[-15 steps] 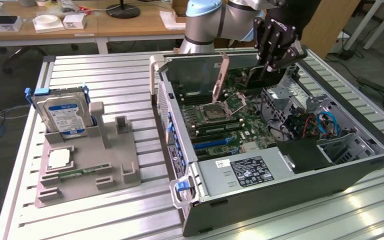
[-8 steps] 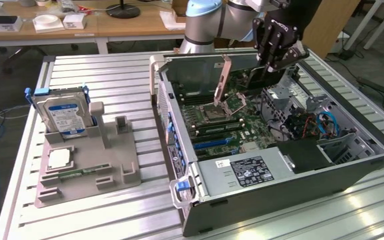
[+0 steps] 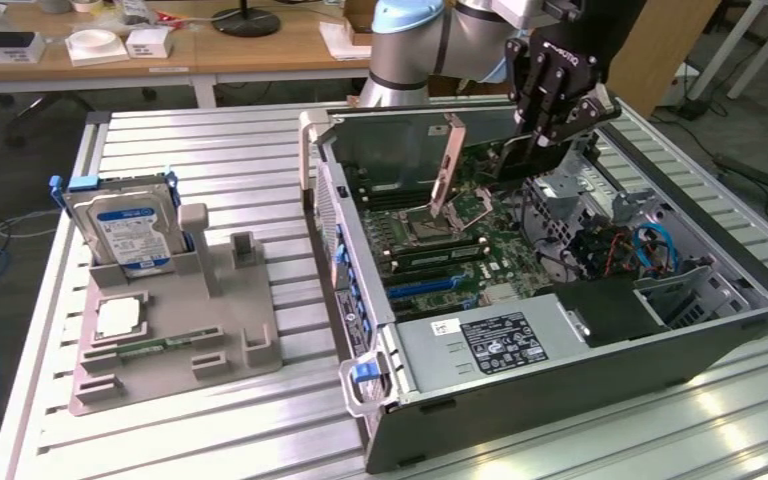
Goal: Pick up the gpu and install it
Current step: 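Insert the gpu into the slot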
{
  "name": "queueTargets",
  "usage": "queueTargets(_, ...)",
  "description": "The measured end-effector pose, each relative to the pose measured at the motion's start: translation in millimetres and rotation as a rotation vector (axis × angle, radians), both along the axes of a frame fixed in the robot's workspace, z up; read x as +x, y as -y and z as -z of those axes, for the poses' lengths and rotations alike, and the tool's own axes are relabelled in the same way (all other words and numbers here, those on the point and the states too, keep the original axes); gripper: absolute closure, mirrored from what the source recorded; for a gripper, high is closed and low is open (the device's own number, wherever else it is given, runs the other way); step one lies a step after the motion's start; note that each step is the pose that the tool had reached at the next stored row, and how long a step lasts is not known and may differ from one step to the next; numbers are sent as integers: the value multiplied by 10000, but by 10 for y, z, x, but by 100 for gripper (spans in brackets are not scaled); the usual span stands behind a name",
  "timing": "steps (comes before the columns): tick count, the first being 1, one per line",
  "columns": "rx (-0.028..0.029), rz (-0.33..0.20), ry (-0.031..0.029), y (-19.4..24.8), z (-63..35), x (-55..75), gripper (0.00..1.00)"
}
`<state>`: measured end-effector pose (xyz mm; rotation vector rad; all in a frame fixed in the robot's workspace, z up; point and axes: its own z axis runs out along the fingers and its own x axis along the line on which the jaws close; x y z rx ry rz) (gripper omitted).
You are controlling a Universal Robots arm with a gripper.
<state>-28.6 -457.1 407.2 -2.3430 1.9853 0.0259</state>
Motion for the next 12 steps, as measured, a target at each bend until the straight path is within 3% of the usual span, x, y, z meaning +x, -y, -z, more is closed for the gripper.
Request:
queueTargets(3,-3,0,1,1,3,-2,74)
queueTargets(6,1,-6,2,-29,8,-4,74)
queueTargets(12,5,160,0,-28,13,-10,74)
